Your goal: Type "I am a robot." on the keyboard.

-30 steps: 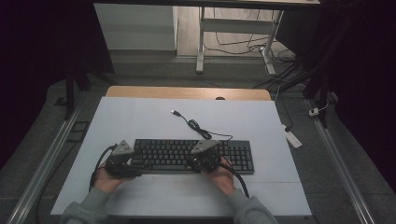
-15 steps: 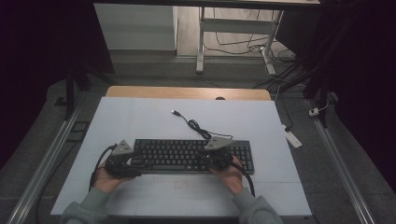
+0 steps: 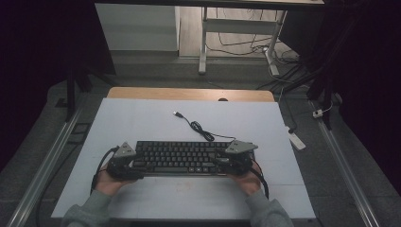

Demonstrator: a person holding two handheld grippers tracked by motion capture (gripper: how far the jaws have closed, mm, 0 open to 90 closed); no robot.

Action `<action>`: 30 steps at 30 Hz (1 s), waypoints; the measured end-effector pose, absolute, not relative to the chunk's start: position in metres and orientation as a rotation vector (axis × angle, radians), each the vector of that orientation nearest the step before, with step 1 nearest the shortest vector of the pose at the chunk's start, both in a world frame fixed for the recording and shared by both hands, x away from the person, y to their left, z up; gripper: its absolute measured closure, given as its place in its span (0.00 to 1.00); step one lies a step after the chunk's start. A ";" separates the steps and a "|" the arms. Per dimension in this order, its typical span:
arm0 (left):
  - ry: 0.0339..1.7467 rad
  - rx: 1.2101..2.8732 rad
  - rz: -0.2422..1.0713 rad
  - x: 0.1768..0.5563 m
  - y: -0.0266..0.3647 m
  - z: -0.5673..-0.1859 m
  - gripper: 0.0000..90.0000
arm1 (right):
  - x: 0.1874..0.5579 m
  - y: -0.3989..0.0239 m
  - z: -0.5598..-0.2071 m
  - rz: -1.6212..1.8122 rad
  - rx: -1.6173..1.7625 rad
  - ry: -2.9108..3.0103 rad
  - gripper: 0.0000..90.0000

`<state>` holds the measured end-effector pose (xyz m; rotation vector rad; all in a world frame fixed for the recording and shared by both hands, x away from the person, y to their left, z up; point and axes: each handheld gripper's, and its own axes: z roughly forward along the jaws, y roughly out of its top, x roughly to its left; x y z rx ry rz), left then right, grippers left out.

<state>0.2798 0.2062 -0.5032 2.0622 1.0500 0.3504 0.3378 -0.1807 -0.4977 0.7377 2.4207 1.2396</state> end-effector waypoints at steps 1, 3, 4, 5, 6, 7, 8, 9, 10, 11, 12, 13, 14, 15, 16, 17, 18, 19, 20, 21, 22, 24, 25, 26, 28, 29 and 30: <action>1.050 2.061 0.352 0.280 0.206 -0.503 0.36 | 0.337 -0.184 -0.498 1.235 0.738 2.419 0.60; 1.050 2.058 0.357 0.279 0.207 -0.503 0.36 | 0.336 -0.189 -0.498 1.229 0.745 2.413 0.59; 1.050 2.056 0.355 0.279 0.207 -0.503 0.36 | 0.335 -0.192 -0.498 1.228 0.748 2.408 0.59; 1.052 2.054 0.356 0.279 0.207 -0.503 0.36 | 0.334 -0.195 -0.498 1.223 0.754 2.405 0.59; 1.052 2.052 0.357 0.279 0.207 -0.503 0.36 | 0.334 -0.197 -0.498 1.228 0.758 2.404 0.58; 1.051 2.051 0.358 0.278 0.207 -0.502 0.36 | 0.333 -0.200 -0.498 1.228 0.761 2.401 0.58; 1.050 2.052 0.359 0.278 0.208 -0.502 0.36 | 0.332 -0.203 -0.498 1.227 0.764 2.399 0.58; 1.051 2.050 0.359 0.278 0.208 -0.502 0.36 | 0.331 -0.206 -0.498 1.217 0.772 2.395 0.58; 1.052 2.047 0.361 0.277 0.208 -0.502 0.36 | 0.330 -0.209 -0.499 1.212 0.770 2.395 0.57; 1.053 2.042 0.360 0.277 0.208 -0.502 0.36 | 0.328 -0.212 -0.499 1.217 0.776 2.389 0.57; 1.053 2.040 0.358 0.277 0.209 -0.501 0.36 | 0.327 -0.216 -0.499 1.216 0.779 2.387 0.57; 1.052 2.037 0.356 0.276 0.209 -0.501 0.36 | 0.325 -0.220 -0.499 1.215 0.789 2.386 0.57; 1.053 2.033 0.356 0.275 0.210 -0.501 0.36 | 0.323 -0.225 -0.500 1.215 0.794 2.381 0.57; 1.052 2.033 0.357 0.274 0.210 -0.501 0.36 | 0.321 -0.229 -0.500 1.216 0.798 2.375 0.57; 1.052 2.033 0.360 0.272 0.211 -0.501 0.36 | 0.320 -0.233 -0.500 1.216 0.799 2.373 0.57; 1.054 2.030 0.360 0.271 0.212 -0.501 0.36 | 0.318 -0.237 -0.500 1.215 0.808 2.366 0.56; 1.055 2.029 0.361 0.270 0.213 -0.501 0.36 | 0.316 -0.241 -0.500 1.223 0.813 2.359 0.56; 1.055 2.028 0.362 0.268 0.214 -0.501 0.36 | 0.315 -0.245 -0.500 1.223 0.815 2.354 0.56; 1.057 2.026 0.363 0.267 0.215 -0.501 0.36 | 0.313 -0.249 -0.500 1.211 0.828 2.350 0.56; 1.058 2.025 0.363 0.265 0.216 -0.502 0.36 | 0.312 -0.253 -0.500 1.219 0.825 2.348 0.56; 1.056 2.024 0.362 0.263 0.217 -0.502 0.36 | 0.310 -0.256 -0.500 1.216 0.830 2.339 0.56; 1.058 2.019 0.362 0.260 0.219 -0.502 0.36 | 0.308 -0.263 -0.502 1.223 0.837 2.338 0.56; 1.058 2.020 0.362 0.258 0.220 -0.502 0.36 | 0.306 -0.265 -0.502 1.218 0.836 2.339 0.55; 1.060 2.019 0.363 0.256 0.221 -0.503 0.36 | 0.305 -0.268 -0.503 1.218 0.838 2.340 0.55; 1.063 2.018 0.363 0.252 0.223 -0.503 0.36 | 0.302 -0.272 -0.504 1.203 0.841 2.342 0.55; 1.063 2.017 0.361 0.251 0.224 -0.504 0.36 | 0.301 -0.274 -0.505 1.201 0.842 2.341 0.55; 1.064 2.018 0.362 0.249 0.225 -0.504 0.36 | 0.301 -0.275 -0.505 1.206 0.844 2.344 0.55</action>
